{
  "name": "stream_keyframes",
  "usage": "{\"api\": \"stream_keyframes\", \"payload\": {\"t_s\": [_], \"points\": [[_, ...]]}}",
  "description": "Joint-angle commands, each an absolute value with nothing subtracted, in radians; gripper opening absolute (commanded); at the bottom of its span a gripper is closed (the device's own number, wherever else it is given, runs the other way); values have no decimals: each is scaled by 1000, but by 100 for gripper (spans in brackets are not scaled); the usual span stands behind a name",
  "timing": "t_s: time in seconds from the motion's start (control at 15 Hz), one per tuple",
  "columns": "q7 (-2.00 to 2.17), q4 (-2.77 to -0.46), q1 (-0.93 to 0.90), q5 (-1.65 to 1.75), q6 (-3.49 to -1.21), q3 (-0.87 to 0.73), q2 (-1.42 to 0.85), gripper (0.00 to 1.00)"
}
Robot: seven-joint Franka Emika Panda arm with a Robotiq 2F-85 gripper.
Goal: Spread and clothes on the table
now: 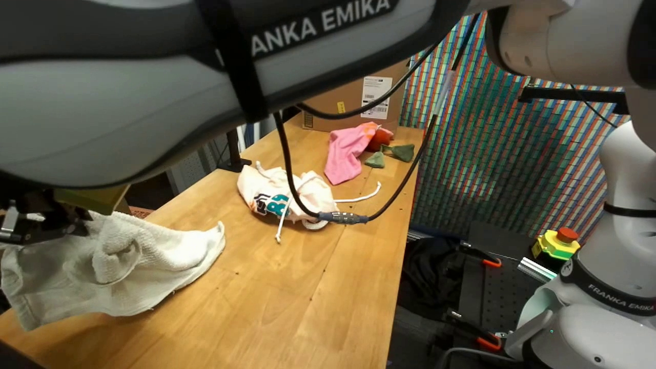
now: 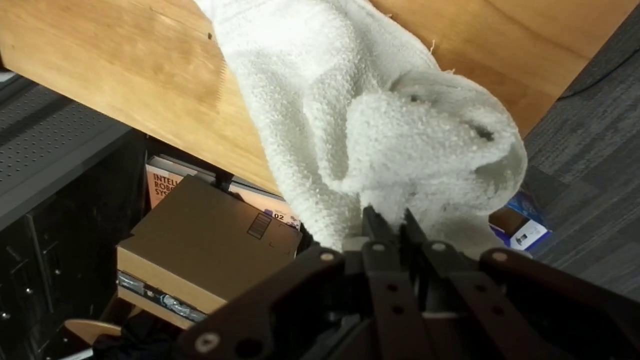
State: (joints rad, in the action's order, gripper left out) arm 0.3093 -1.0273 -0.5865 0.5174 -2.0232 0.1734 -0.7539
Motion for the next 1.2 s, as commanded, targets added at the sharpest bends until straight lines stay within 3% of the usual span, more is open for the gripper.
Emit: {"api": "stream_keyframes", "payload": {"t_s": [0.0, 0.07, 0.13, 0.2, 0.33, 0.53, 0.73, 0.87, 1.13], "points": [[272, -789, -595, 494, -1942, 169, -890, 7], [263, -748, -593, 493, -1917, 171, -914, 7], [257, -713, -592, 497, -1895, 169, -934, 34], [248, -690, -592, 505, -1877, 165, -950, 36], [236, -649, -586, 506, -1831, 161, -969, 48], [208, -628, -603, 431, -1771, 58, -969, 73], [217, -647, -551, 436, -1698, 57, -947, 95], [217, -660, -509, 424, -1646, 57, -932, 100], [222, -698, -410, 384, -1565, 70, -908, 100]]}}
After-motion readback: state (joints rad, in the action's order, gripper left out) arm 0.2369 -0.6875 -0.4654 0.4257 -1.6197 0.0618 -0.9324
